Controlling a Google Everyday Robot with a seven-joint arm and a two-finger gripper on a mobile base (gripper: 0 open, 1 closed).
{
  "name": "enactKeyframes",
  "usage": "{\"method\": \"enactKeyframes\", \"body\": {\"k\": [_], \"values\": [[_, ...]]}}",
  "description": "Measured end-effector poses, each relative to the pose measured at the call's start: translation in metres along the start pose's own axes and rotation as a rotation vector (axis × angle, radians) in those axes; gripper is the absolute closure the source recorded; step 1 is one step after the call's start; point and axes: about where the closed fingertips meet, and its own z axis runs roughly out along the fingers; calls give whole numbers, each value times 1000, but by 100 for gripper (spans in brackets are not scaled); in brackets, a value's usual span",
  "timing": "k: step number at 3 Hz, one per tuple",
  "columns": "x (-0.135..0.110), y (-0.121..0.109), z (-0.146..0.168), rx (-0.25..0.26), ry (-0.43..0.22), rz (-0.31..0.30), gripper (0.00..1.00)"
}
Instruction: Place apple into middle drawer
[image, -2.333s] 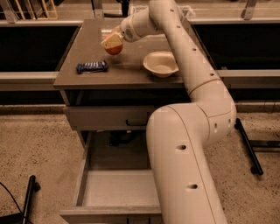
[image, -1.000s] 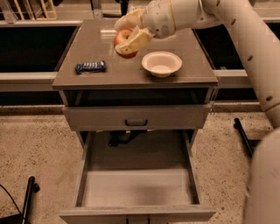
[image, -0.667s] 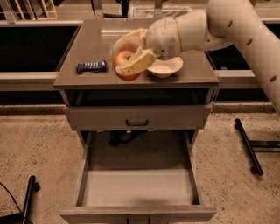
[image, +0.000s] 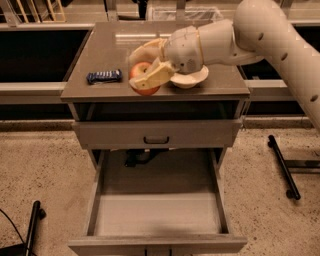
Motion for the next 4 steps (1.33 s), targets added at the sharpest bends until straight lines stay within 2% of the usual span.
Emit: {"method": "enactKeyframes", "body": {"k": [1, 2, 3, 4], "values": [[34, 20, 11, 89, -59, 47, 100], [139, 78, 26, 129, -38, 176, 100], [203, 125, 41, 94, -2, 242, 100], [207, 132, 46, 79, -2, 250, 100]]}}
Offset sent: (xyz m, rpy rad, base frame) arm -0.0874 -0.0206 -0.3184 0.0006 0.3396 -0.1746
